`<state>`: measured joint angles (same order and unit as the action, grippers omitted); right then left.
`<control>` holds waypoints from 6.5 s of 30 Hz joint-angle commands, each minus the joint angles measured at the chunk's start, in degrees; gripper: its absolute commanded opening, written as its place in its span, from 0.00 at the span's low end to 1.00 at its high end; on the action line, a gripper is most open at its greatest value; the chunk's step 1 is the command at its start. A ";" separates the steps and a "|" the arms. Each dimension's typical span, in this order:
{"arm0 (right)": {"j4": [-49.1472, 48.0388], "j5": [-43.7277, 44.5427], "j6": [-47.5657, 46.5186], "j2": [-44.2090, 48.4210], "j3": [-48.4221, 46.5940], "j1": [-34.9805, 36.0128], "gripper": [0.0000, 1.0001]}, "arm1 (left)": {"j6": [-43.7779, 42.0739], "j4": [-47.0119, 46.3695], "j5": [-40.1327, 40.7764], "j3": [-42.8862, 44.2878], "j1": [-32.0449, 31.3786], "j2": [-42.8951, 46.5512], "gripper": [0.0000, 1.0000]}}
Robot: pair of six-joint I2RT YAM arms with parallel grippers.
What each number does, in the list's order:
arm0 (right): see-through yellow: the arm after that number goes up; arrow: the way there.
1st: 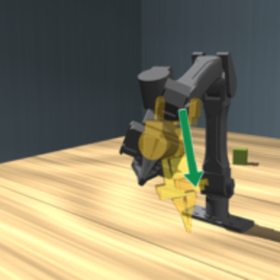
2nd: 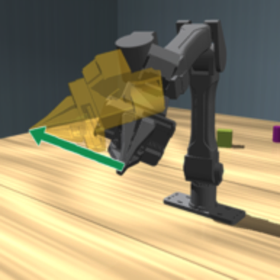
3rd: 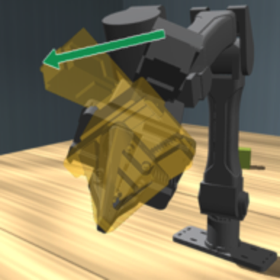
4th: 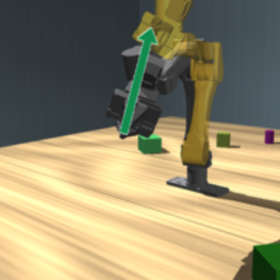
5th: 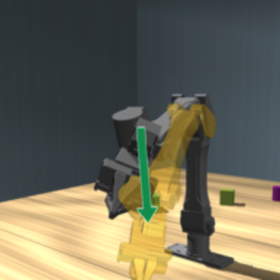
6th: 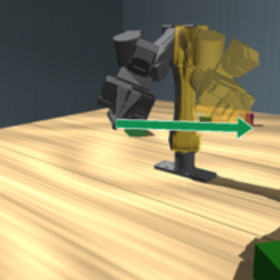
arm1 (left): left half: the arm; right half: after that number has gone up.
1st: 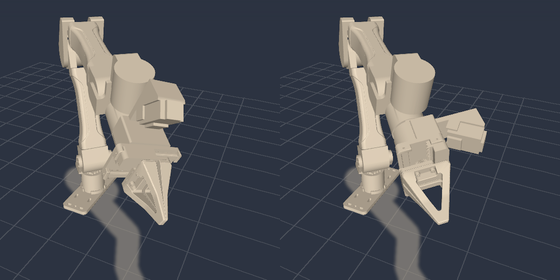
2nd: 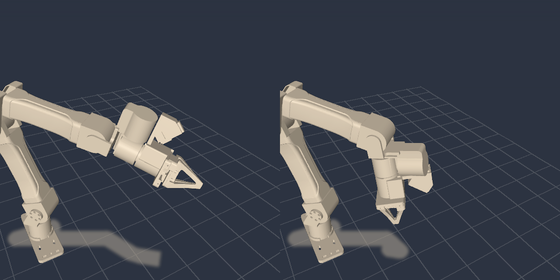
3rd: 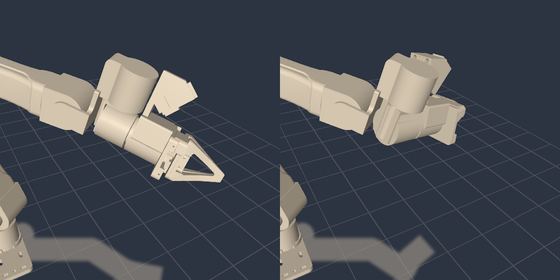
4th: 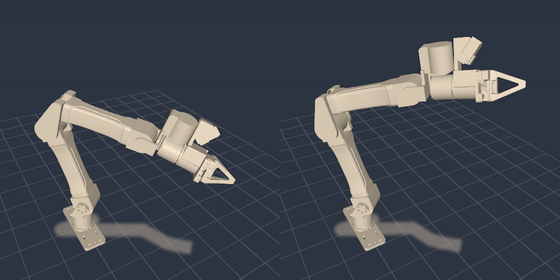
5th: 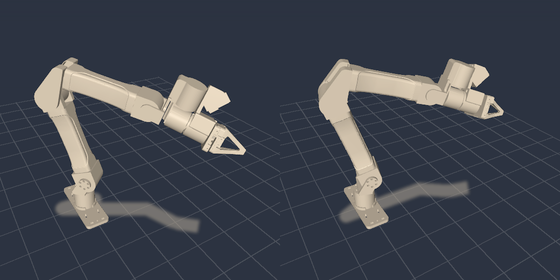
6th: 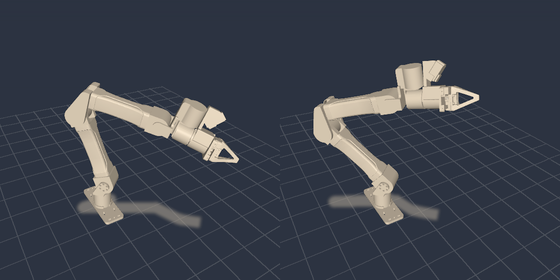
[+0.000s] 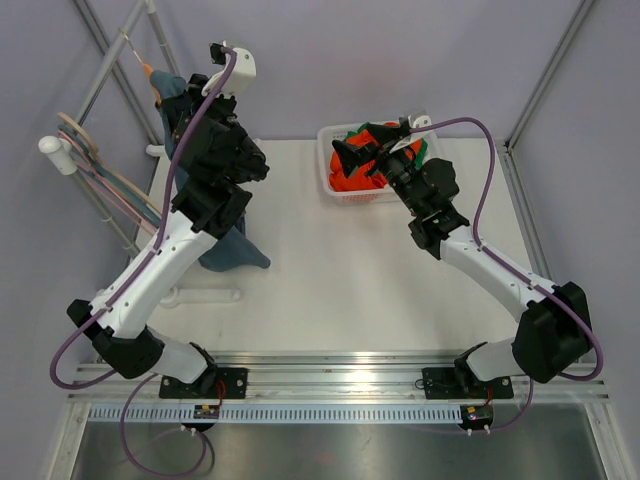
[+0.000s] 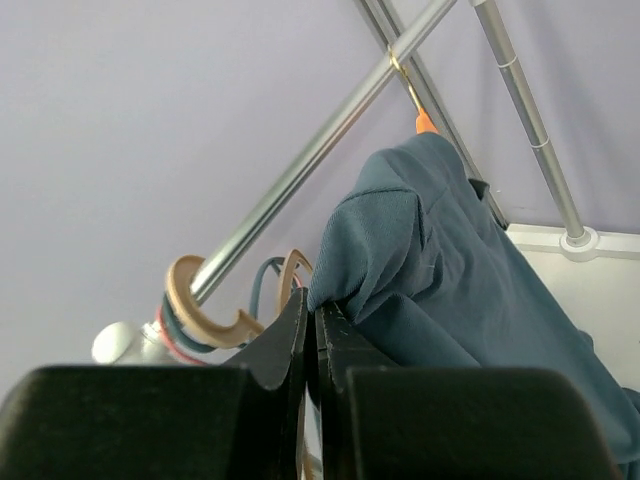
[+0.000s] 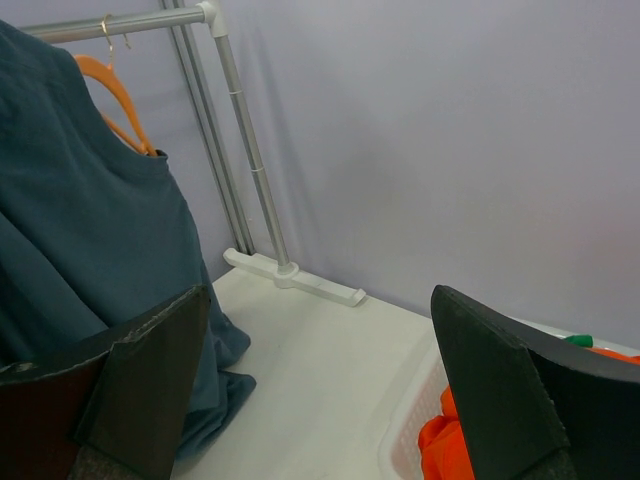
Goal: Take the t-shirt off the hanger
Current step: Grab a hanger with a tshirt on it with the left arm, then pass the hanger from the left arm to the right
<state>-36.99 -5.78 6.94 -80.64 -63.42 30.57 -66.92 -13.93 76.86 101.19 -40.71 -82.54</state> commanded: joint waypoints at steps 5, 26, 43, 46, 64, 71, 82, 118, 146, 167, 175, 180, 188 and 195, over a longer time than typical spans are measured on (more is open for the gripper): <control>-1.33 -1.95 0.71 -0.39 -2.50 -0.42 1.00 | -18.94 -18.66 3.12 2.96 -5.96 4.76 0.05; -2.47 -2.66 0.71 -0.31 -1.09 -0.51 1.00 | 11.71 9.79 -1.88 3.31 -6.84 -2.80 0.46; -3.17 -5.03 0.36 0.75 0.66 -0.42 0.99 | 24.28 7.52 -7.08 13.33 2.73 -11.31 0.99; -3.26 -5.20 0.27 1.01 0.75 -0.51 0.99 | 26.65 1.74 -4.36 14.74 5.55 -14.66 0.99; -5.02 -7.49 1.76 0.57 3.21 -0.51 1.00 | 59.93 18.11 -3.64 16.24 16.01 -16.52 0.94; -4.93 -7.84 2.11 1.63 5.84 -0.51 0.99 | 76.14 34.58 -12.17 16.67 21.89 -13.87 0.91; -9.24 -8.54 4.40 1.98 8.84 -0.51 0.99 | 82.99 42.14 -17.09 18.86 27.52 -17.47 0.83; -9.94 -8.81 3.87 9.27 15.25 -0.51 0.99 | 80.47 38.02 -12.62 18.86 30.16 -18.53 0.00; -7.39 -7.58 3.34 9.36 14.73 -0.51 1.00 | 55.47 18.75 -9.44 10.18 15.49 -12.21 0.00; 20.73 -6.60 -4.13 12.88 5.94 -0.77 0.96 | 69.05 37.23 -52.91 -18.80 5.82 18.35 0.00; 14.06 -18.81 2.90 8.84 4.98 -0.95 0.92 | 61.12 31.69 -71.40 -33.68 5.82 33.49 0.00; 9.84 -24.71 11.07 0.32 0.23 -0.86 0.80 | 60.76 27.21 -75.36 -40.98 5.82 40.44 0.00; 6.58 -26.30 14.95 -9.09 -5.74 0.72 0.77 | 60.67 23.08 -75.90 -48.61 5.82 42.37 0.00; 9.74 -22.61 11.96 -12.87 -9.44 3.53 0.75 | 61.20 20.88 -75.63 -50.38 5.73 42.29 0.00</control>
<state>-26.70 -29.47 20.23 -92.75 -68.71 32.56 -5.54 15.38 2.70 50.26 -34.76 -41.10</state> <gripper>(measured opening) 0.760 0.025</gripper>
